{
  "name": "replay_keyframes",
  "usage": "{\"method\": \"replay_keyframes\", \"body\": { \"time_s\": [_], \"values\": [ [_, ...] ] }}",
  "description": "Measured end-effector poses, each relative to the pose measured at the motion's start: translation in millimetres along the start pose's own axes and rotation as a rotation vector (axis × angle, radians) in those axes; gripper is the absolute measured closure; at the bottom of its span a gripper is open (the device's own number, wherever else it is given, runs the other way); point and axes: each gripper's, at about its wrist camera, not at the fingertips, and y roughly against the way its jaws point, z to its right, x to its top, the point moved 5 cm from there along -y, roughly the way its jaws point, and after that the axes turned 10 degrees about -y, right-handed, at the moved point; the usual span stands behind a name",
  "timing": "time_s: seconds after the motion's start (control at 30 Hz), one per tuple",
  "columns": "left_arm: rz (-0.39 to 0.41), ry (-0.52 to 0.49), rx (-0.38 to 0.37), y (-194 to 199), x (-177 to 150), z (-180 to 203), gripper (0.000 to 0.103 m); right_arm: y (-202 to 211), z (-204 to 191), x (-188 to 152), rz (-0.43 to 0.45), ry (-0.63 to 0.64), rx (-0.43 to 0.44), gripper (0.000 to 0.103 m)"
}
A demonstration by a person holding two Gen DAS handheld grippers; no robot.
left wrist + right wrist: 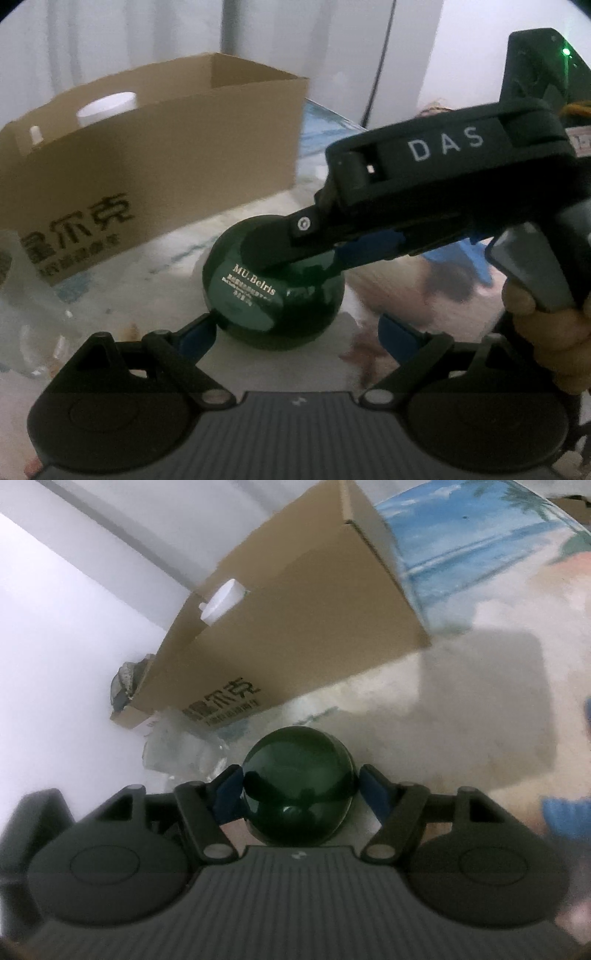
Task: Organize rigid objects
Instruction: 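Lift the green jar with the right gripper and carry it over the box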
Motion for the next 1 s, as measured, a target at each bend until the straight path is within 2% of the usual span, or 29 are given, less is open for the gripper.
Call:
{"method": "replay_keyframes", "body": {
  "time_s": [0.37, 0.8, 1.0],
  "values": [
    [-0.004, -0.016, 0.062, -3.4, 1.3, 0.6, 0.010, 7.2, 10.1, -0.8, 0.036, -0.017, -0.002, 0.033],
    [-0.009, -0.026, 0.050, -18.6, 13.1, -8.8, 0.023, 3.0, 12.8, 0.3, 0.027, -0.041, 0.017, 0.037],
    [-0.004, -0.028, 0.051, -15.3, 12.1, -7.4, 0.022, 2.1, 11.2, -0.2, 0.027, -0.032, 0.017, 0.037]
  ]
}}
